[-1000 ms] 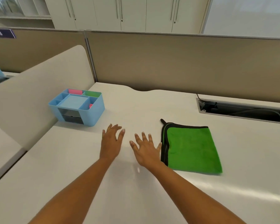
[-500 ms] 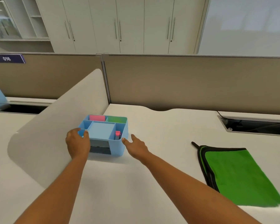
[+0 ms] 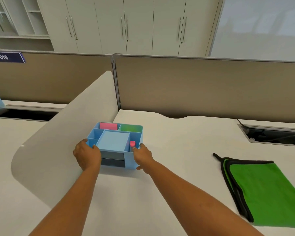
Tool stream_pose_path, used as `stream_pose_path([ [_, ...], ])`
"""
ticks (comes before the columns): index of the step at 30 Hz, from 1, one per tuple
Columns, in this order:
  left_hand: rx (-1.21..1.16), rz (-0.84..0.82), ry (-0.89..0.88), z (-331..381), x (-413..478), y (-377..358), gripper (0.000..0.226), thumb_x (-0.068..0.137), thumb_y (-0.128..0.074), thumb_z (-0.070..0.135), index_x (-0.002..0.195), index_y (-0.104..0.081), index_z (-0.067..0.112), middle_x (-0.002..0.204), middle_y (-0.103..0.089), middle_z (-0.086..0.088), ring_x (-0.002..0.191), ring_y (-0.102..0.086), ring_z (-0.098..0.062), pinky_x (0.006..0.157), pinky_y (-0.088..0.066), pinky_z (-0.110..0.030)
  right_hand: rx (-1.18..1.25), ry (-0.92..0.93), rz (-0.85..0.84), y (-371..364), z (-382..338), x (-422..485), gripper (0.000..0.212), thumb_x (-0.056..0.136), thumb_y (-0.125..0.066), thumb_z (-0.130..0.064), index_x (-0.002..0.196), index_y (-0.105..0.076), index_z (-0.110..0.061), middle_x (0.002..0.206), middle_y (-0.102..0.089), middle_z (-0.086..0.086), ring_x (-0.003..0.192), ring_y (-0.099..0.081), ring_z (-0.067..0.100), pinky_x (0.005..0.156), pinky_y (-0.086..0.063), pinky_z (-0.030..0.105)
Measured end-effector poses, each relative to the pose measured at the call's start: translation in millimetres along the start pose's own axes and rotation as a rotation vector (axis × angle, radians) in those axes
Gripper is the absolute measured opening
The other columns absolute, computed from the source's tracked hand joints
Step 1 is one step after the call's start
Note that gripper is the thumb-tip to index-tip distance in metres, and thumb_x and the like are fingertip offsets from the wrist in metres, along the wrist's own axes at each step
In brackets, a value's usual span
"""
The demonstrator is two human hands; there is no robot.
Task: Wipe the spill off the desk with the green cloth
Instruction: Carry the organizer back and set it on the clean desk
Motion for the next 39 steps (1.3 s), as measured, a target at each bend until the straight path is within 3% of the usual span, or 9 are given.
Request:
stream_pose_path([
  [11,-0.054,-0.097,0.014,-1.5,1.0,-9.5,0.046,0.091,-0.05,0.005,0.135,-0.038,0.001,0.139,-0.043,-0.023,0.127,-0.042,-0.039,0.105,-0.04,-0.051,0.075,0.024,0.11,15.1,5.8,5.3,0.035,0.097,-0.04,-0.024,0.128,-0.045,-0.008,0.129,-0.054,0.016,0.116,-0.053,0.032,0.099,-0.049,0.043],
  [17,-0.02,-0.21,0.058,2.7,-7.1,-24.0,0.038,0.094,-0.043,0.005,0.132,-0.046,0.0,0.134,-0.052,-0.025,0.116,-0.052,-0.043,0.092,-0.047,-0.05,0.075,0.03,0.137,50.5,26.7,5.3,0.033,0.096,-0.038,-0.019,0.125,-0.05,-0.007,0.124,-0.056,0.017,0.112,-0.055,0.033,0.095,-0.051,0.044],
  [24,-0.013,-0.229,0.05,26.9,-15.1,-39.5,0.037,0.092,-0.044,-0.001,0.128,-0.052,0.002,0.13,-0.056,-0.023,0.112,-0.056,-0.04,0.091,-0.05,-0.05,0.1,0.041,0.134,95.4,33.4,5.4,0.032,0.097,-0.039,-0.016,0.126,-0.048,-0.007,0.125,-0.056,0.017,0.113,-0.056,0.033,0.093,-0.053,0.043],
  [39,-0.058,-0.321,-0.123,160.3,-99.9,-158.7,0.04,0.093,-0.048,0.006,0.133,-0.047,0.006,0.139,-0.05,-0.018,0.123,-0.051,-0.034,0.095,-0.048,-0.043,0.158,0.091,0.172,297.6,45.5,39.0,0.039,0.092,-0.036,-0.004,0.129,-0.05,-0.005,0.131,-0.053,0.017,0.118,-0.054,0.035,0.092,-0.052,0.051],
])
Point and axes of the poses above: each hand's wrist, its own x-axis towards the middle knuckle, its own y-axis out of the back of the hand, z = x × y, the point moved 8 cm from there along x, towards the middle knuckle
